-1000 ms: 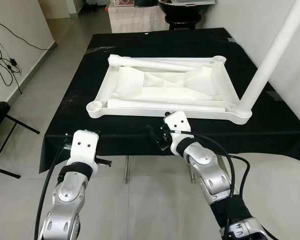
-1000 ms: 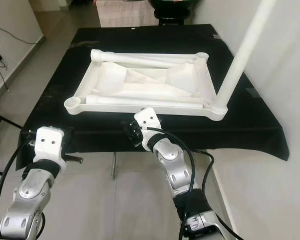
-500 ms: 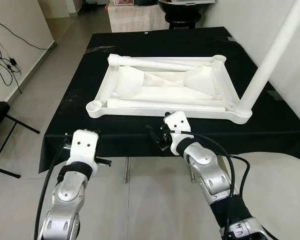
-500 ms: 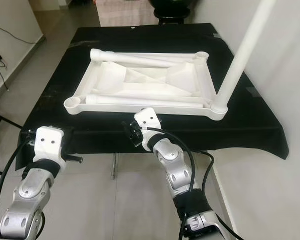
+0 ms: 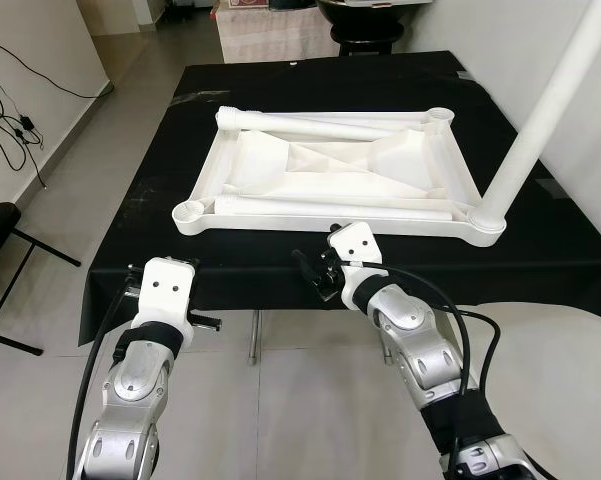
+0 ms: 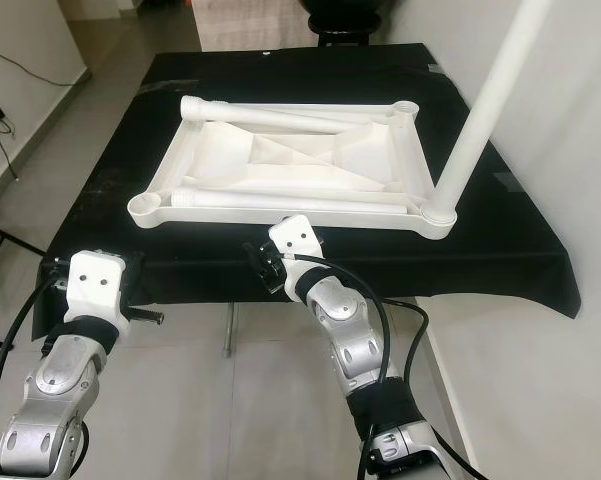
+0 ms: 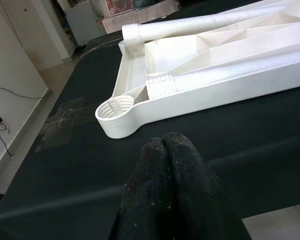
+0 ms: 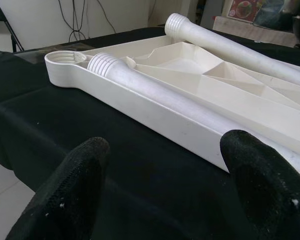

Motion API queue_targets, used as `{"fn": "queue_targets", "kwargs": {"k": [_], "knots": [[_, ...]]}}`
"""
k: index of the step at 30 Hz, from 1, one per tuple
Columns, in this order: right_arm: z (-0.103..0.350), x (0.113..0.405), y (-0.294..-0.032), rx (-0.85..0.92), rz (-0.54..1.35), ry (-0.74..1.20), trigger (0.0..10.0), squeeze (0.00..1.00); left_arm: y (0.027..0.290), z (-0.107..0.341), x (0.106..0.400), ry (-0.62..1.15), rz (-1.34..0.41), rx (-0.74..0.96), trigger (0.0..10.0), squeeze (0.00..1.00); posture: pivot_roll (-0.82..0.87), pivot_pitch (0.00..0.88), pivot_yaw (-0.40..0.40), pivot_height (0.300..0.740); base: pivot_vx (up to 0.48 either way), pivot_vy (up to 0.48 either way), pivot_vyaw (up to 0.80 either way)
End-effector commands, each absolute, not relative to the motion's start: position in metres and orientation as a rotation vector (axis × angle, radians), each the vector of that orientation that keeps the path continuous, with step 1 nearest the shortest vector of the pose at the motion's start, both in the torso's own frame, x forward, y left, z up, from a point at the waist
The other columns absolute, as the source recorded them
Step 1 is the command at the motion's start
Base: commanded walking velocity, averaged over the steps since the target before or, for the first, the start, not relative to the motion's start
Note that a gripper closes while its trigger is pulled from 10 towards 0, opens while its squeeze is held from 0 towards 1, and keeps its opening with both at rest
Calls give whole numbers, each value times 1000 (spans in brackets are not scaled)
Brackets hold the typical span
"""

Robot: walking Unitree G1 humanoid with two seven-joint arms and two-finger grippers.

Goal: Building children table

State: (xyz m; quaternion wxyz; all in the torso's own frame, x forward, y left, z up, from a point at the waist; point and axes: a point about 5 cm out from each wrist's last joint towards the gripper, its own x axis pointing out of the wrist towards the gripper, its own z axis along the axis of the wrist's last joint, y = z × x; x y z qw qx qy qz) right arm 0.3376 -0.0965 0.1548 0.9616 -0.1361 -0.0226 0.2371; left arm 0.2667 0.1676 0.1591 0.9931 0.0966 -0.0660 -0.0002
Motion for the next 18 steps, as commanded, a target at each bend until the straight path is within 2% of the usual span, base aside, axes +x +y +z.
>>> {"fn": "queue_targets", "kwargs": {"k": [1,18], "knots": [[155,337,-93,-267,498,-57,10000,0,171,152,267,-100,6,189,10000,0,-41,109,40,740,0,0,0],[154,337,-91,-260,499,-56,10000,0,171,154,265,-118,-7,199,10000,0,-34,98,48,740,0,0,0]]}}
